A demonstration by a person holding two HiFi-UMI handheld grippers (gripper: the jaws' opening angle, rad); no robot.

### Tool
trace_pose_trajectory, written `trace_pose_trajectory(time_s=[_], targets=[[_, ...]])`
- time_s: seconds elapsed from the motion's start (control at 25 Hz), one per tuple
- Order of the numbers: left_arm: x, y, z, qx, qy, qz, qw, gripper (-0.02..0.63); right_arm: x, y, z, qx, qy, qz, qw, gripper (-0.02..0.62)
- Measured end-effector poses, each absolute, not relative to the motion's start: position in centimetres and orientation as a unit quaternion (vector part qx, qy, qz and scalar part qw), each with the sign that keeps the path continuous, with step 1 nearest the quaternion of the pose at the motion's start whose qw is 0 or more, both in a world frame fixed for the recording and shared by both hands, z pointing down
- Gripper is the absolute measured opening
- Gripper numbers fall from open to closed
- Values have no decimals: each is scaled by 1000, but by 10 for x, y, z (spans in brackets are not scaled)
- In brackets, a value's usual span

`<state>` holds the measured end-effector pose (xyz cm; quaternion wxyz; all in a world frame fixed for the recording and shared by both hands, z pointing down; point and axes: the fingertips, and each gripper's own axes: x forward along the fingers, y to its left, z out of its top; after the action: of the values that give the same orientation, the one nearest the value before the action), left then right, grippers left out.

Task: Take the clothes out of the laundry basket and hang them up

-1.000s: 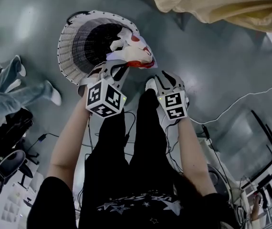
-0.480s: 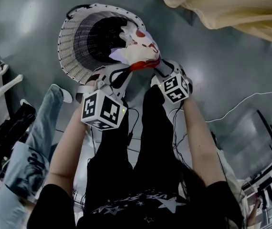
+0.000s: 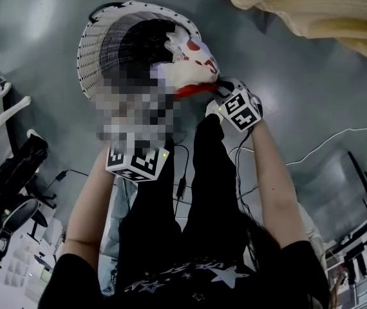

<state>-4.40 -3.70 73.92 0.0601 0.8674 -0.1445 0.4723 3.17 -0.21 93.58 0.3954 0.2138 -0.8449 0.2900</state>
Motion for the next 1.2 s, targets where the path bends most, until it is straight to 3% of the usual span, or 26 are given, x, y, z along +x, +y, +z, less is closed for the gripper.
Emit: trace_pose_trajectory(time_s=[0.08, 0.48, 0.84, 1.2], targets=[[-44, -40, 739, 866, -151, 473, 61, 29, 34, -2, 929, 220, -841, 297, 394, 27], [-63, -45, 694, 860, -184, 472, 63, 29, 59, 3, 837, 308, -833, 291, 355, 20], [-107, -61, 615, 858, -251, 446, 46, 29, 62, -48, 684, 413, -845, 181, 289, 19], [-148, -70, 502, 863, -306, 401, -9, 29, 39, -64, 540, 451, -848, 63, 271, 18]])
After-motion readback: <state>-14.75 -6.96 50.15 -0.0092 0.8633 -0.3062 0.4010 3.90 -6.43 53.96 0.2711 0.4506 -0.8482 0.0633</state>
